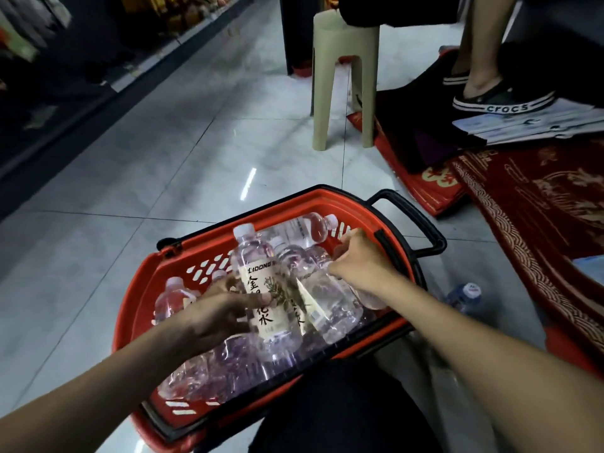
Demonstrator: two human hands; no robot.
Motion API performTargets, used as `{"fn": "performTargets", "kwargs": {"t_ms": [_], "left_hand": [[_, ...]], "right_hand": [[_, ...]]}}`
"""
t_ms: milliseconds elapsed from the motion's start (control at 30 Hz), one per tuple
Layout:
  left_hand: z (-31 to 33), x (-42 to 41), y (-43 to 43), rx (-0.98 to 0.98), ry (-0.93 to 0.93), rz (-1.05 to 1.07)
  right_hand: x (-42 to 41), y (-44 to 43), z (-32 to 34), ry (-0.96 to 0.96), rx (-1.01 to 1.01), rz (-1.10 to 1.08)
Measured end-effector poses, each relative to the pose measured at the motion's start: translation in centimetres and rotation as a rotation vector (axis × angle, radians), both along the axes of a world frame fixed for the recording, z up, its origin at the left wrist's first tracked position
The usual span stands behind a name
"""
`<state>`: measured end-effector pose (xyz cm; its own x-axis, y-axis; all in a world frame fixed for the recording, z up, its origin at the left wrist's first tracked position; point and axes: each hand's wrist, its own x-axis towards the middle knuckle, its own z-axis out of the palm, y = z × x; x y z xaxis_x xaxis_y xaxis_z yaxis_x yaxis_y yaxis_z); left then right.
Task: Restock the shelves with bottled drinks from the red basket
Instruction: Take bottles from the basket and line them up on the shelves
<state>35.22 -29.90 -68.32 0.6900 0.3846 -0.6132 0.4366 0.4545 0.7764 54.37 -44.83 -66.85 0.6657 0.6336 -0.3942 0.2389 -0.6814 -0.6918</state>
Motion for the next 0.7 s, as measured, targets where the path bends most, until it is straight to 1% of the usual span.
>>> {"fn": "performTargets", "kwargs": {"t_ms": [33,100,133,200,233,267,300,333,400,467,600,700], "left_hand": [[0.7,0.3,-0.2,0.022,-0.002,-0.024],[1.4,0.9,-0.9,0.049,0.025,-0.096],[1.7,1.0,-1.4,0.068,0.048,-0.116],[1.9,0.9,-2.4,0.085,0.068,-0.106],[1.9,0.8,-2.8,0.082,0.066,-0.083],[1.8,0.6,-2.9,0.079,0.056,-0.064],[1.8,0.3,-2.8,0.077,0.049,-0.047],[1.7,0.0,-2.5,0.062,0.032,-0.036],[1.4,-0.6,-1.8,0.031,-0.001,-0.012],[1.8,-0.7,-1.5,0.020,-0.035,-0.005],[4.0,0.6,-1.4,0.000,-0.164,-0.063],[7.4,2.7,-2.6,-0.013,-0.312,-0.120]], "right_hand": [[-0.1,-0.5,0.2,0.031,-0.022,0.079],[-1.6,-1.2,0.1,0.066,-0.128,0.273],[-2.6,-1.2,-0.2,0.051,-0.179,0.319],[-4.0,-1.0,-1.1,-0.022,-0.201,0.288],[-4.2,-1.0,-1.5,-0.063,-0.166,0.245],[-4.3,-1.0,-1.6,-0.057,-0.139,0.199],[-4.2,-1.1,-1.7,-0.013,-0.107,0.163],[-4.1,-1.2,-1.9,0.077,-0.074,0.131],[-3.5,-1.6,-2.3,0.315,0.023,0.074],[-3.1,-2.6,-1.2,0.470,0.129,0.046],[-2.1,-4.3,1.4,0.614,0.319,0.003],[-1.0,-6.8,4.1,0.669,0.509,-0.112]]}}
